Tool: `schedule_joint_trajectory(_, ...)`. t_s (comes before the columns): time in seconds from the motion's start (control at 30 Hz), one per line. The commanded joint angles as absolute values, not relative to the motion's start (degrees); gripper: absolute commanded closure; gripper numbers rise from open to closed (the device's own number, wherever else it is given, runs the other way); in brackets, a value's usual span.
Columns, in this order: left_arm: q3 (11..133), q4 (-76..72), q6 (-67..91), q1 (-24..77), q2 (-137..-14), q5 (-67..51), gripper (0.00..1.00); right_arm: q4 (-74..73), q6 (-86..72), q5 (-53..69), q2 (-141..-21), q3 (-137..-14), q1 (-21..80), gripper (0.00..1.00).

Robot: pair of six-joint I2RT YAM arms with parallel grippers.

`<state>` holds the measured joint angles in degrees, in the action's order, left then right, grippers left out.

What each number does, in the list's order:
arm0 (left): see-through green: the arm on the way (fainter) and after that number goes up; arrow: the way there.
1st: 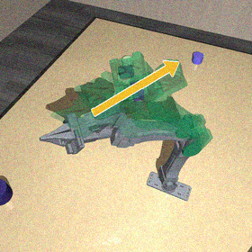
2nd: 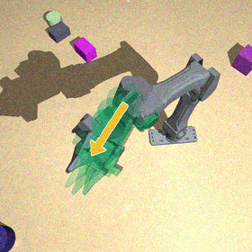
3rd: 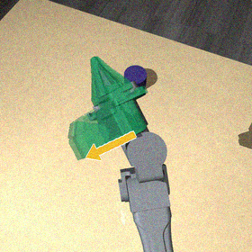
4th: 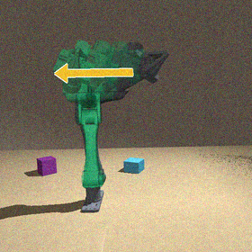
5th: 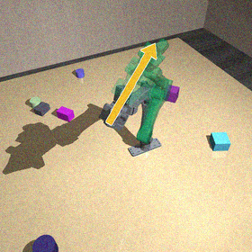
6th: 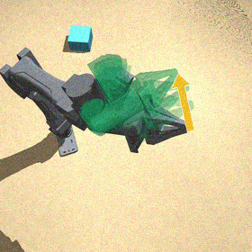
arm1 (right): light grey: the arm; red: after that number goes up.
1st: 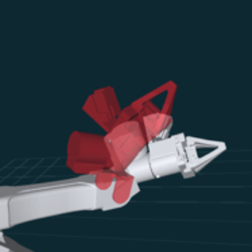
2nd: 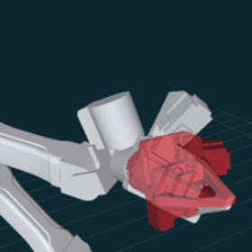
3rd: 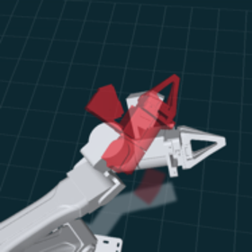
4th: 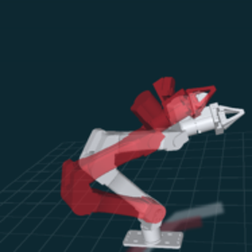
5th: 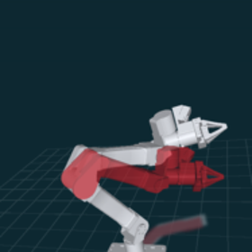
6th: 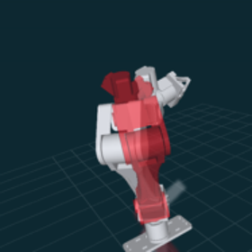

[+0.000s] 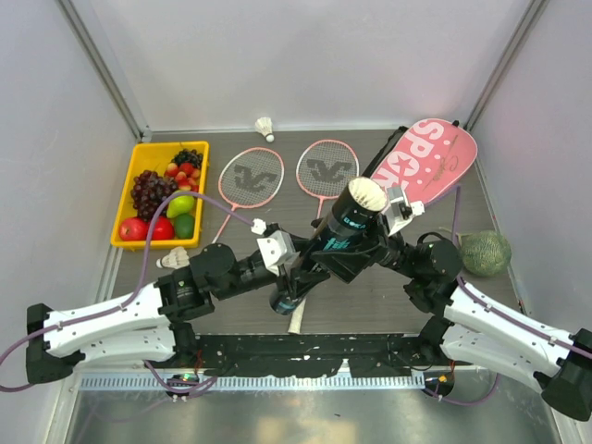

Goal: Pack up the badminton gear
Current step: Adjust the shuttle tube.

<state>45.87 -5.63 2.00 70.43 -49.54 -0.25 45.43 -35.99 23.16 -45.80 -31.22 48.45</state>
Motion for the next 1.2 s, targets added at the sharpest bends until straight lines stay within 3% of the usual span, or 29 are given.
schedule_joint_trajectory(0.0,49.1,-12.5,2.7,70.6,-49.5,-1.9,1.0,49.9,-37.3,23.7,-46.6,-32.3,48.8,0.04)
schedule_joint_trajectory(0.03,48.9,-12.7,2.8,70.6,-49.4,-1.8,1.0,49.9,-36.9,23.7,-46.8,-32.1,48.8,0.07)
schedule_joint_trajectory(0.13,47.9,-14.0,3.2,70.7,-49.1,-1.0,0.98,52.0,-37.0,23.6,-46.7,-31.5,48.9,0.45)
schedule_joint_trajectory(0.23,46.9,-14.6,3.8,70.7,-48.9,1.1,0.69,54.4,-37.1,21.9,-45.3,-29.9,48.9,0.74)
schedule_joint_trajectory(0.27,46.6,-14.6,3.7,70.6,-48.6,2.2,0.54,54.1,-36.4,20.4,-44.7,-29.7,48.9,0.88)
schedule_joint_trajectory(0.3,46.1,-14.2,3.8,70.6,-48.3,2.9,0.47,53.5,-35.9,18.7,-43.3,-29.4,48.9,0.95)
schedule_joint_trajectory(0.4,45.2,-8.7,2.7,70.6,-46.5,6.2,0.33,47.7,-32.3,14.5,-38.8,-28.9,48.9,0.95)
schedule_joint_trajectory(0.53,45.8,3.7,5.4,70.7,-43.4,17.7,0.01,30.7,-24.7,7.7,-29.6,-32.3,48.8,0.95)
schedule_joint_trajectory(0.77,48.0,17.3,3.4,69.3,-39.7,37.5,0.0,16.2,-18.4,2.9,-20.9,-35.0,48.8,0.95)
schedule_joint_trajectory(0.93,48.7,24.0,-14.6,67.9,-41.3,55.2,0.17,14.1,-18.7,2.8,-17.5,-33.2,48.8,0.95)
schedule_joint_trajectory(1.07,48.2,33.6,-27.5,64.5,-44.2,61.7,0.21,11.7,-18.6,2.5,-15.3,-32.7,48.8,0.95)
schedule_joint_trajectory(1.17,51.2,40.3,-20.8,56.9,-46.5,63.5,0.2,8.9,-17.8,2.8,-14.3,-33.6,48.9,0.95)
